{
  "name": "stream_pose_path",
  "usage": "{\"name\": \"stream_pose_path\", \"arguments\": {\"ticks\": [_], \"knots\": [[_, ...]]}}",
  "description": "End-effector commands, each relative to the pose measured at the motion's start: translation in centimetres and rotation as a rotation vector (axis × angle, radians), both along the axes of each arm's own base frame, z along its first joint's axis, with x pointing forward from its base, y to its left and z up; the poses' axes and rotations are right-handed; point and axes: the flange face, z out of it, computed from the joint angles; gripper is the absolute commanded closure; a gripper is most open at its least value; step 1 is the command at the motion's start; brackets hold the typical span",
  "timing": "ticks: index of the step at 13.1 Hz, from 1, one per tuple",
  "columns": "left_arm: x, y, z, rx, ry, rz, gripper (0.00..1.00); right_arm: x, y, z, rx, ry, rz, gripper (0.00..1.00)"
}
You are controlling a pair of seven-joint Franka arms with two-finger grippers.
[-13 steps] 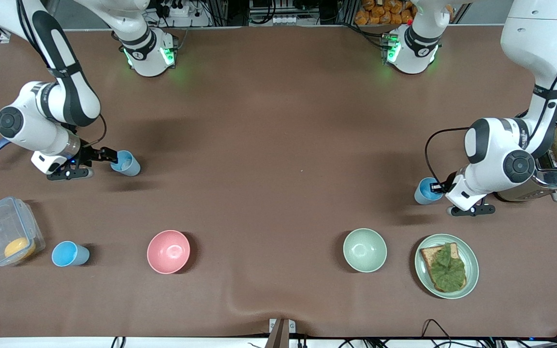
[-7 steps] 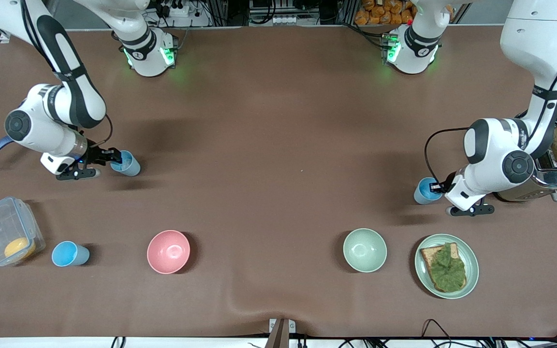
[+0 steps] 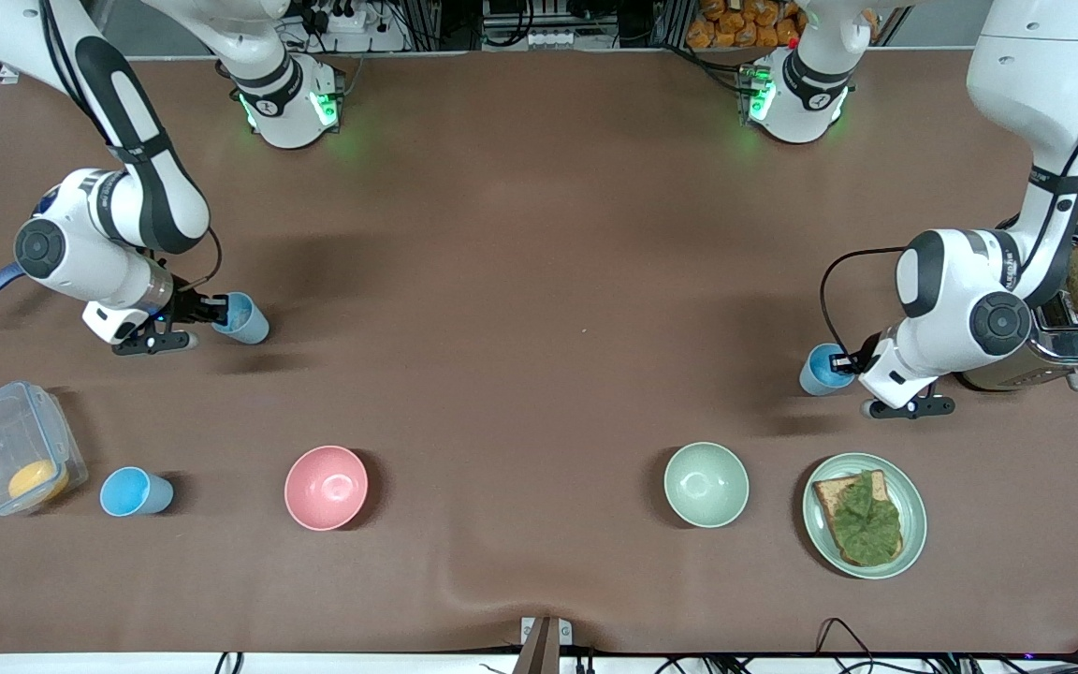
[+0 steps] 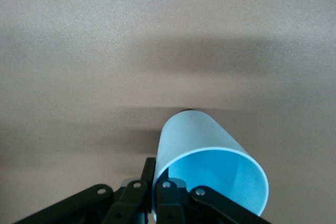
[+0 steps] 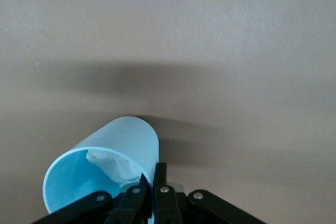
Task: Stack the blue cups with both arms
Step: 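Close the right gripper around the blue cup near the saucepan, then carry the cup with the right gripper to the table center, set down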
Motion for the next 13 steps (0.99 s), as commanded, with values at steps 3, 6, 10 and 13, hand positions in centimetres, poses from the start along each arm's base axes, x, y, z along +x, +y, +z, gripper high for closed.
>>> {"name": "stream_pose_path", "arguments": {"ticks": [3,6,10,13], "knots": [[0.3,-0.3,0.3,-0.009,-0.006,0.018,1.00,4.7,6.1,5.6,0.032,-0.051,0.084,1.00],[0.2,-0.2,0.2,-0.010,-0.002,0.018,1.00,6.9,12.6,10.1,0.115,-0.037,0.088,1.00],[0.3,-0.5,0.4,-0.009,-0.005,0.017,1.00,6.2,26.2,13.1,0.104,-0.027,-0.047,1.00],[0.2,-0.3,0.3,-0.009,-0.002,0.018,1.00,4.4,38.4,11.5,0.080,0.000,-0.142,1.00]]}}
